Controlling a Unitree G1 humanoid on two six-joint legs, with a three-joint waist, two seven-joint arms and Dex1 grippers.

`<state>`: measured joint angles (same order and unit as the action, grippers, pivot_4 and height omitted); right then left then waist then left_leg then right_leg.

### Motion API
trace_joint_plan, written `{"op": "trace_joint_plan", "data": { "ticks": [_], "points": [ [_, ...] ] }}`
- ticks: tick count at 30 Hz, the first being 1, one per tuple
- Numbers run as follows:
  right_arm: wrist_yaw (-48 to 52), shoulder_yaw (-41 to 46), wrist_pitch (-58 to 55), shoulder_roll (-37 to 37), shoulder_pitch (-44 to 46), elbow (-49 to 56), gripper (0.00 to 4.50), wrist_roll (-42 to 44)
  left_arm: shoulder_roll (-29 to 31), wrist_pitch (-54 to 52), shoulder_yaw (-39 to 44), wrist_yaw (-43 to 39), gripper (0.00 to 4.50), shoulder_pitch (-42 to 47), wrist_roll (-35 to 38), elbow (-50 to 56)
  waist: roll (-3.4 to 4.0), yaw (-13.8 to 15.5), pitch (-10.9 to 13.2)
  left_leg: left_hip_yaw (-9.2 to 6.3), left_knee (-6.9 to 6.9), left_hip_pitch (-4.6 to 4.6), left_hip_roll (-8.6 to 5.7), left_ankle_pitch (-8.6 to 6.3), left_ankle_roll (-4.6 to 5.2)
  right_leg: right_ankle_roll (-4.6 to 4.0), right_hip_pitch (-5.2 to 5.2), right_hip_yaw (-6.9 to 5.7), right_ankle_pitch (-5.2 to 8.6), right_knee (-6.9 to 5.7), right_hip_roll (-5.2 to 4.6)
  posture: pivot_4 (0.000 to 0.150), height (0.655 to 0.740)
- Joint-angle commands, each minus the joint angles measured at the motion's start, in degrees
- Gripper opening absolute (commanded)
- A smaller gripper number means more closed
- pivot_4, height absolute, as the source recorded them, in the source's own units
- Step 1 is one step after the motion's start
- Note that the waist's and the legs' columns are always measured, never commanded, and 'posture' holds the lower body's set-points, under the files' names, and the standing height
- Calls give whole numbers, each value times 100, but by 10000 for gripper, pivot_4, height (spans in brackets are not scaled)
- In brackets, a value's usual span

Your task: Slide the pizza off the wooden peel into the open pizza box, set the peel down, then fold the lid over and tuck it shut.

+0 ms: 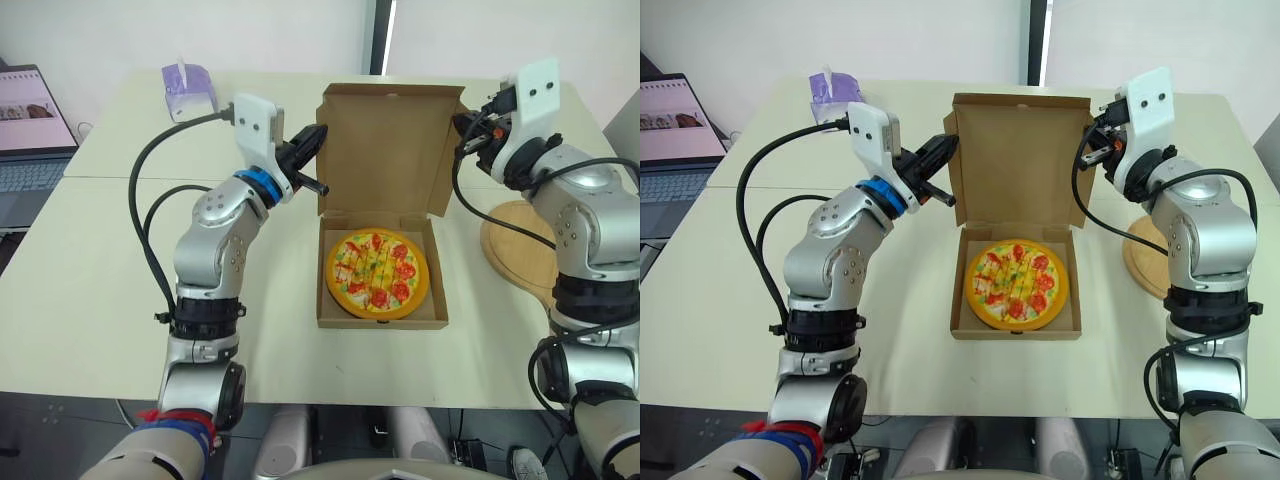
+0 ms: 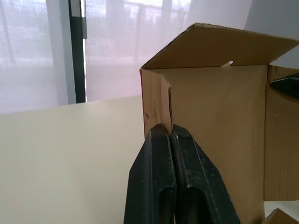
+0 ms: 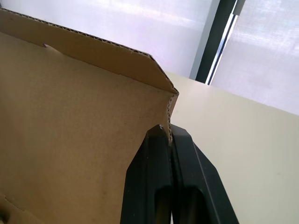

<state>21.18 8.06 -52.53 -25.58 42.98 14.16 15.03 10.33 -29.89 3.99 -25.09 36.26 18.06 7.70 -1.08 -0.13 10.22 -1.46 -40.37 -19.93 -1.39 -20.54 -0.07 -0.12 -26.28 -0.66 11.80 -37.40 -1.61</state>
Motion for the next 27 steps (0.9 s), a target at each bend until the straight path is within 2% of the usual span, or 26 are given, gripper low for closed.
{"op": "trace_joint_plan", "data": {
  "ticks": [1,5,13,27],
  "points": [
    [-136,14,-285,170,-62,638,166,244,-80,-158,-252,70,0,-135,160,681,0,5,0,0,-3,0,0,0,0,0,0,0,0,-3,0,1500,7400],
    [-629,-37,-688,779,-318,1375,166,308,-256,-64,-294,265,0,-708,180,1279,2,-5,-5,2,-15,7,0,-1,1,0,6,4,0,-19,0,1500,7400],
    [-1307,-62,-962,1632,-752,2063,166,306,-575,76,-483,450,0,-1131,213,1674,2,-2,-6,-2,-36,8,-1,-1,2,-1,12,3,0,-35,3,1500,7400],
    [-1525,-98,-1386,1940,-1262,2841,166,404,-497,50,-741,285,0,-1782,362,2329,3,-8,-6,-5,-36,10,3,-3,6,-1,16,4,1,-33,12,1500,7400]
  ]
}}
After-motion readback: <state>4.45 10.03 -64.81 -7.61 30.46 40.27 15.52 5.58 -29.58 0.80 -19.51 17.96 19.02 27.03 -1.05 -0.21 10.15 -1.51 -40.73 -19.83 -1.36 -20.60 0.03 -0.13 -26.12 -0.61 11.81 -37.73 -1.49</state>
